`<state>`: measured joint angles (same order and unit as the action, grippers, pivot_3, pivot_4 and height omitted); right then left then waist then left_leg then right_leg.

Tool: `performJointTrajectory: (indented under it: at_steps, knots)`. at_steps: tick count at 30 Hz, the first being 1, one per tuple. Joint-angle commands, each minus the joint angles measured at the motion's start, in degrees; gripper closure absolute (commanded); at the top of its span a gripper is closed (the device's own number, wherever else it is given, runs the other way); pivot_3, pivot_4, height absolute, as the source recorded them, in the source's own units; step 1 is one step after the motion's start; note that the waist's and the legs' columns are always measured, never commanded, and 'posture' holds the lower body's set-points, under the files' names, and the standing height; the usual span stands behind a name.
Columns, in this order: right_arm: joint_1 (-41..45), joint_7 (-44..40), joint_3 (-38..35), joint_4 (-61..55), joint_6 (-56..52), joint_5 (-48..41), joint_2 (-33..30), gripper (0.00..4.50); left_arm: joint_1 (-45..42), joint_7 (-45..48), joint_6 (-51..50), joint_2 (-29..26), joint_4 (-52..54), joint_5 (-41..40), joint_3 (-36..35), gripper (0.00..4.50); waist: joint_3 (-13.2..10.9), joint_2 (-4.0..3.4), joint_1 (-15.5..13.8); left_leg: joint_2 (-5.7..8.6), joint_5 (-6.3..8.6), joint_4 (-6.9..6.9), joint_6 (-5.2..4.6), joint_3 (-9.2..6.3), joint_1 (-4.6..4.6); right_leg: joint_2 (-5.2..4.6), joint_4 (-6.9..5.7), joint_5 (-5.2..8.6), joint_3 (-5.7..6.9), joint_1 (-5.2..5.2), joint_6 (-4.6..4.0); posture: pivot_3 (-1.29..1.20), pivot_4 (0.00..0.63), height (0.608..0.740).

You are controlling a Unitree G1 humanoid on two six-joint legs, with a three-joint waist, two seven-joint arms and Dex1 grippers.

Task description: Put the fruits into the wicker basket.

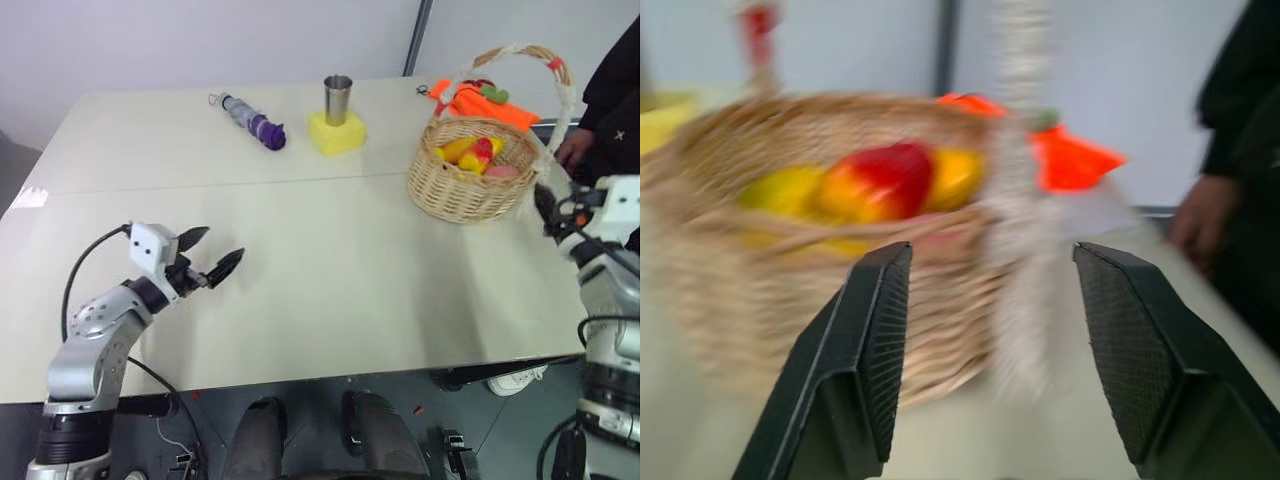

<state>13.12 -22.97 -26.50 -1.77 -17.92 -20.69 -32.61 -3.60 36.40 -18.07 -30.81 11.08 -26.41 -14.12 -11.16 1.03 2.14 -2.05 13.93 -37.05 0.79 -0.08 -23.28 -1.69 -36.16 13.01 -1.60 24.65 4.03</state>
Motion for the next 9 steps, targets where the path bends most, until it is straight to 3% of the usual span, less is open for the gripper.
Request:
performJointTrajectory:
  at_steps: [1, 9]
  knots:
    - [-2.8, -7.4, 4.1, -7.3, 2.2, -2.7, -0.3, 1.85, 1.3, -0.9, 3.4, 0.3, -1.2, 0.9, -3.1, 0.00, 0.0, -0.01, 0.3, -0.01, 0.00, 0.00, 0.00, 0.00, 0.01, 0.01, 0.00, 0.00, 0.00, 0.00, -0.01, 0.00, 0.150, 0.740]
    - [-7.3, -17.2, 14.4, -13.3, 2.2, -2.6, -1.0, 1.85, 5.8, -0.4, 6.0, 1.3, -2.2, 0.4, -4.8, 0.00, 0.0, 0.00, 0.0, -0.10, 0.00, -0.01, 0.01, 0.02, -0.01, 0.05, 0.02, 0.00, 0.01, 0.00, -0.02, 0.00, 0.150, 0.740]
